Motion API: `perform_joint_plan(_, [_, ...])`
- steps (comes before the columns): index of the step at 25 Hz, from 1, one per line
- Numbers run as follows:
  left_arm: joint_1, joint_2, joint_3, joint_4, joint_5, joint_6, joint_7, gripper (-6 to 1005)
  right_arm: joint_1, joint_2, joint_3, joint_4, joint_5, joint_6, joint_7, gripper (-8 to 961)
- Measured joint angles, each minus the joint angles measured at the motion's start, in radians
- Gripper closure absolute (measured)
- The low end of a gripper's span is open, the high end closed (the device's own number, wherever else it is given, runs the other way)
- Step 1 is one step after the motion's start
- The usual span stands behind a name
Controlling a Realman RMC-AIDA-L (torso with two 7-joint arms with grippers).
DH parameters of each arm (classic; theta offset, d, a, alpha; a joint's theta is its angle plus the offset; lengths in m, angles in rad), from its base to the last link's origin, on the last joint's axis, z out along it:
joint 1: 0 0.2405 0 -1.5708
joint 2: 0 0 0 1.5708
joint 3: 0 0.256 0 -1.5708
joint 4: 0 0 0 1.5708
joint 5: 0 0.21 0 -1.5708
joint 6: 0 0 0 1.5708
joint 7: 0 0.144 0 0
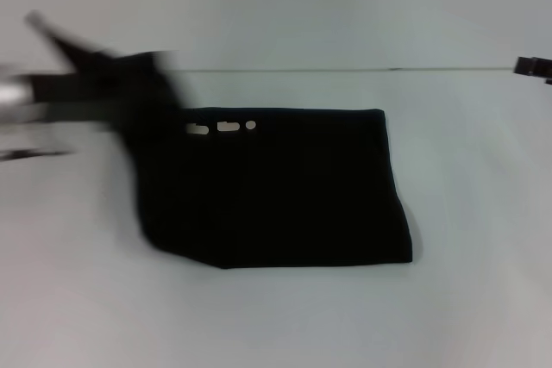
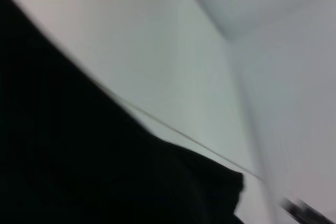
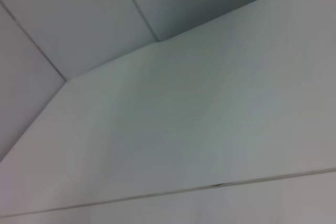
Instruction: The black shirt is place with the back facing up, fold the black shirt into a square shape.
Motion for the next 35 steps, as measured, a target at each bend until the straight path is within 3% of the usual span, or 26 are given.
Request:
perform_joint_plan(2, [-0.081, -0.035, 0.071, -0.063, -0.024, -0.016, 0.017, 952, -0.02, -0.004, -0.001, -0.015, 0.014, -0.008, -0.001, 139])
perform_joint_plan(7, [-0.227, -0.188, 0.198, -0.109, -0.03, -0.156, 0.037, 945, -0.07, -0.021, 0.0, -0.05, 0.03, -0.033, -0.001, 140])
perform_joint_plan(9, [-0.264, -0.233, 0.247, -0.162, -0.069, -0.246, 0.064, 943, -0.086, -0.031, 0.0, -0.054, 0.04, -0.04, -0.005, 141])
perform_joint_plan(10, [-0.267, -0.236, 0.252, -0.172, -0.075, -0.255, 0.069, 942, -0.093, -0.037, 0.0, -0.055, 0.043, -0.041, -0.009, 141])
perform_joint_plan(15, [-0.293, -0.241, 0.277, -0.438, -0.234, -0.5, 0.23, 935, -0.11, -0.048, -0.001, -0.067, 0.045, -0.052, -0.016, 142])
perform_joint_plan(19, [-0.233, -0.242, 0.275, -0.477, -0.334, -0.521, 0.33, 930, -0.116, -0.049, -0.002, -0.076, 0.045, -0.061, -0.024, 143])
perform_joint_plan(23, [-0.17, -0.242, 0.274, -0.488, -0.43, -0.458, 0.38, 925, -0.117, -0.049, -0.007, -0.077, 0.041, -0.069, -0.024, 144])
perform_joint_plan(29, [-0.102, -0.234, 0.278, -0.403, -0.458, -0.33, 0.383, 645, -0.111, -0.057, -0.057, -0.069, 0.033, -0.106, 0.03, 146])
perform_joint_plan(30, [-0.066, -0.231, 0.279, -0.339, -0.458, -0.312, 0.386, 597, -0.108, -0.059, -0.081, -0.069, 0.033, -0.114, 0.048, 146])
perform_joint_plan(33, [-0.023, -0.228, 0.28, -0.264, -0.459, -0.316, 0.391, 452, -0.089, -0.057, -0.155, -0.066, 0.032, -0.128, 0.098, 147])
perform_joint_plan(35, [0.026, -0.216, 0.274, -0.171, -0.459, -0.395, 0.394, 373, -0.071, -0.052, -0.195, -0.058, 0.032, -0.131, 0.125, 148])
